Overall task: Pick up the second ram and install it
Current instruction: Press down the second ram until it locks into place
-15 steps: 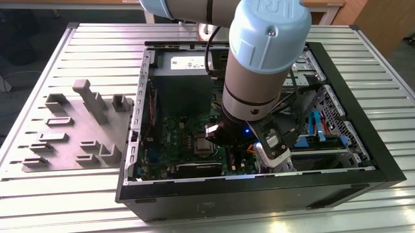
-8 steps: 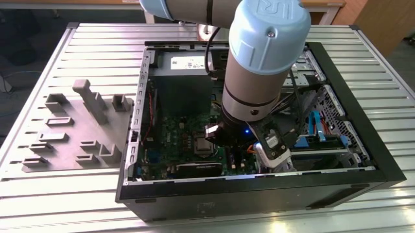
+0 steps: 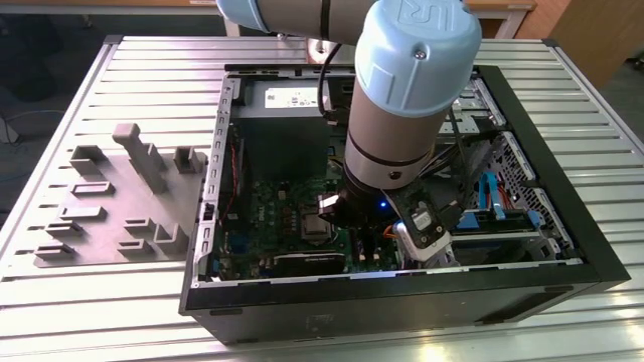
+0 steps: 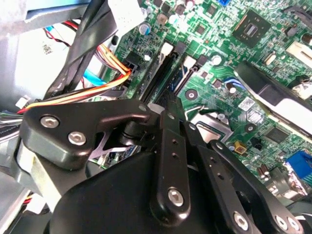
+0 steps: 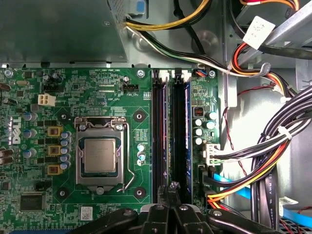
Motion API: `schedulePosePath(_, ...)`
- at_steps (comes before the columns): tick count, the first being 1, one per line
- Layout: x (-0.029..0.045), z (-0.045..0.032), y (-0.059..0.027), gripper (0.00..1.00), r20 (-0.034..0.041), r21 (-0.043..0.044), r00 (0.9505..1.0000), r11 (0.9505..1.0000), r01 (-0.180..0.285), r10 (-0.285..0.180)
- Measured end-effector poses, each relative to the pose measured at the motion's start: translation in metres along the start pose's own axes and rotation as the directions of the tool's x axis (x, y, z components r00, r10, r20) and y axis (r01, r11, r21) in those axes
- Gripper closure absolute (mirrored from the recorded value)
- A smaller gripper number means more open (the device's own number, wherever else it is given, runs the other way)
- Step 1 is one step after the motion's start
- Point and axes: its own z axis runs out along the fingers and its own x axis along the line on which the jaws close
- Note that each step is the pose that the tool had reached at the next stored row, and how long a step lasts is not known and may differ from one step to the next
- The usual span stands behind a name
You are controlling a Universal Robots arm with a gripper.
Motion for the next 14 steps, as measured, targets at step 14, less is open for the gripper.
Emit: schedulePosePath(14,-0.0005,-0.0213,0.0016,0.89,0.0002,-0.0007,1.0000,1.0000,0.000,0.000)
